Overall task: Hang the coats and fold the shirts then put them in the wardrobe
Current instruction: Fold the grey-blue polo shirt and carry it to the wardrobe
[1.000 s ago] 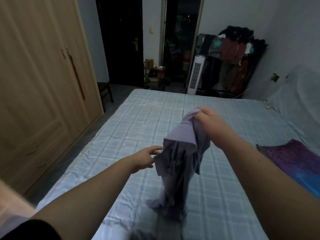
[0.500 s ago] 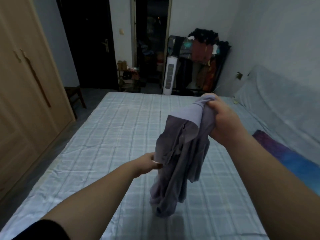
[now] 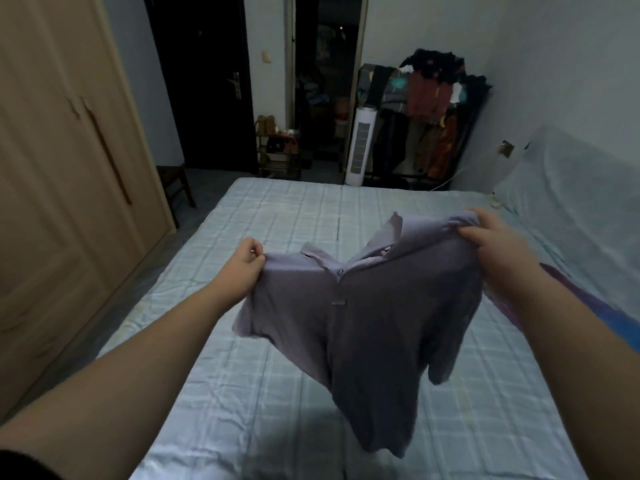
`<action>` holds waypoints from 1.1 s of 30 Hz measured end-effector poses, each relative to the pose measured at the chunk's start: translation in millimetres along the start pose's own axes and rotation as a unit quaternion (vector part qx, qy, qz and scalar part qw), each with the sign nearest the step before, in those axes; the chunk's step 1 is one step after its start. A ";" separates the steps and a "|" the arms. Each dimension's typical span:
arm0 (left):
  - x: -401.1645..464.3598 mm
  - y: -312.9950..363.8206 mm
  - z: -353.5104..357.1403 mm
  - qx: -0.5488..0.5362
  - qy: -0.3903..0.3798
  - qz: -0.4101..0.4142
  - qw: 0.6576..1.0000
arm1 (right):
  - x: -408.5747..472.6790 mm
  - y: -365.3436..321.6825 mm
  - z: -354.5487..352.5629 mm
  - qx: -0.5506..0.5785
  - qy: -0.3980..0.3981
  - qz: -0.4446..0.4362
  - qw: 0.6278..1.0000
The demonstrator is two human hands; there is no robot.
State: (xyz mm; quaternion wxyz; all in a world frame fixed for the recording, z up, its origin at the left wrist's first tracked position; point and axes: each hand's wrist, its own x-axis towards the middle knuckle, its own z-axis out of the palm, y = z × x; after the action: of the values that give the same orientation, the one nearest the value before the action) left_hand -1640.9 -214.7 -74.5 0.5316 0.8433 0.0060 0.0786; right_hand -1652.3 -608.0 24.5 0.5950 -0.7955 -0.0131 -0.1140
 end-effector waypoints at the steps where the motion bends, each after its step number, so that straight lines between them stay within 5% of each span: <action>1: -2.7 8.3 -13.2 0.019 0.008 0.020 1.000 | 0.2 3.1 -0.5 -0.026 -0.017 0.003 1.000; 6: -8.4 37.5 -83.0 0.066 -0.099 -0.003 0.993 | 5.1 7.9 5.7 0.109 -0.082 0.156 0.978; 9: -14.8 46.2 -122.2 0.204 -0.184 -0.062 0.960 | -4.7 3.8 20.1 0.146 -0.165 0.230 0.948; 13: -29.5 33.2 -167.1 0.111 -0.336 -0.230 0.907 | -23.1 -1.2 58.8 0.102 -0.232 0.234 0.938; 16: -44.0 13.5 -203.3 0.065 -0.398 -0.270 0.874 | -35.3 -12.2 92.7 0.048 -0.244 0.200 0.948; 26: -77.9 -44.2 -290.6 -0.212 -0.280 -0.223 0.909 | -83.9 -61.4 198.9 0.144 -0.242 0.136 0.950; 33: -84.4 -64.4 -300.0 -0.225 -0.359 -0.235 0.875 | -114.5 -72.9 245.3 0.136 -0.199 0.112 0.964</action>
State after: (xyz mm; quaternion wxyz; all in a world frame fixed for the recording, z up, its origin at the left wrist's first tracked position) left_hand -1761.3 74.1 -16.3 0.6755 0.6450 -0.0050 -0.3573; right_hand -1734.5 -340.6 5.5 0.6917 -0.7104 -0.0572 0.1168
